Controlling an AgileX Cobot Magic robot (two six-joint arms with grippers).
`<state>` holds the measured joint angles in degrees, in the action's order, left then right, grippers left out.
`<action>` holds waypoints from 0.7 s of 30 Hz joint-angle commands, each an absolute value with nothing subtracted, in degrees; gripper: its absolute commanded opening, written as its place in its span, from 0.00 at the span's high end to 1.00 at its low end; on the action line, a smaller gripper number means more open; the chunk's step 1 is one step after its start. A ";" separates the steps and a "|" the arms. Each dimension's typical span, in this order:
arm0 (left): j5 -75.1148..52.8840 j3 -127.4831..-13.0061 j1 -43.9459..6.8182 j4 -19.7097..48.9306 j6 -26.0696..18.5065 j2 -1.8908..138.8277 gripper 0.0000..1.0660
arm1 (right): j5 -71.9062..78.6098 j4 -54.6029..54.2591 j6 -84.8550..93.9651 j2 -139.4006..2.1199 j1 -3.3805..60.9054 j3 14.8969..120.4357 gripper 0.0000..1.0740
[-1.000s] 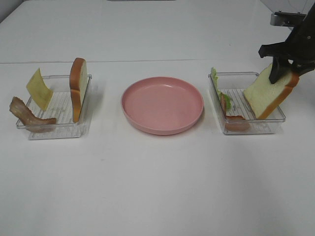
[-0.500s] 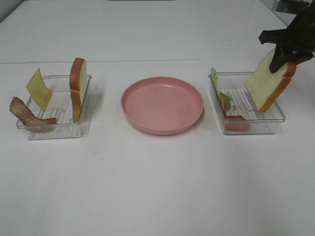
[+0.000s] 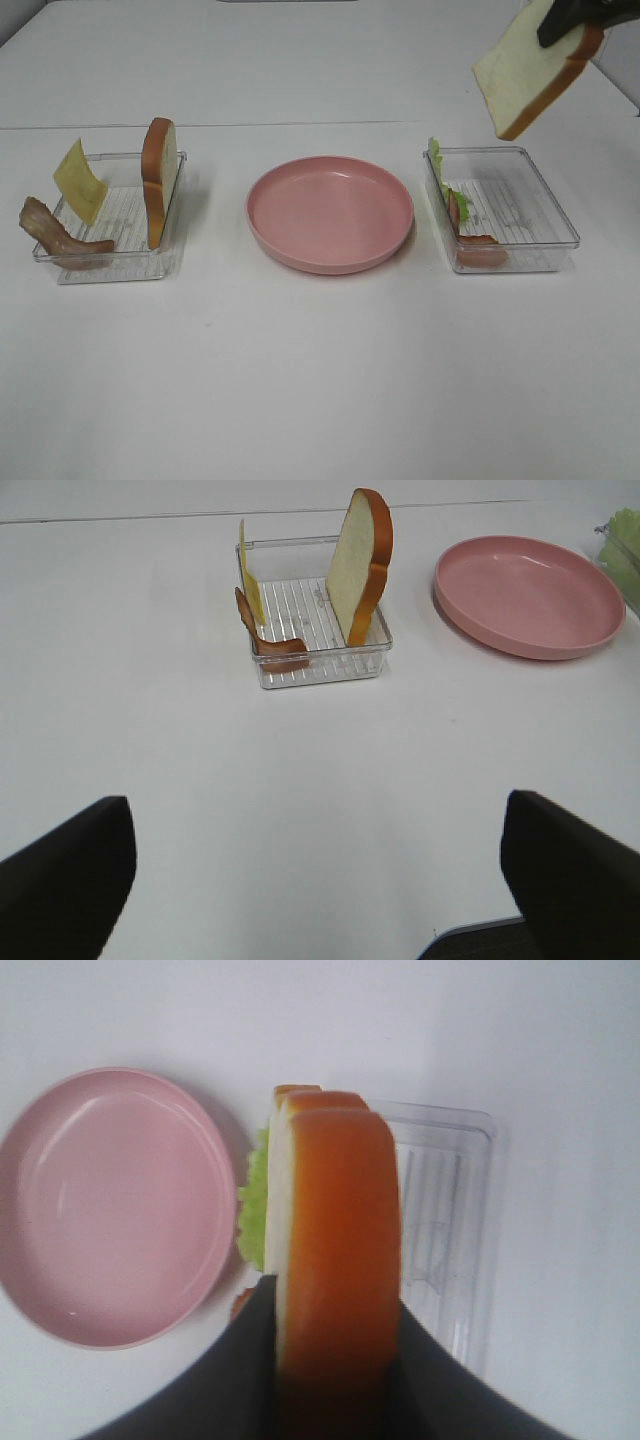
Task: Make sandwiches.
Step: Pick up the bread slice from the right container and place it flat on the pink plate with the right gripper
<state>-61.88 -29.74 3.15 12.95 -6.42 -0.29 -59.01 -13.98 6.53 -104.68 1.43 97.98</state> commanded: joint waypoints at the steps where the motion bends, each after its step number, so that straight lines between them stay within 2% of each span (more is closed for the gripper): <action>1: -61.54 -29.56 3.21 12.83 -6.19 -1.03 0.15 | -58.50 -16.27 6.88 -103.02 6.82 98.32 1.00; 11: -61.54 -29.56 3.21 12.83 -6.19 -1.03 0.15 | -51.17 -21.14 4.07 -107.72 17.59 98.32 1.00; 21: -61.54 -29.56 3.21 12.83 -6.19 -1.03 0.15 | -48.47 -23.55 1.60 -117.00 18.74 98.32 1.00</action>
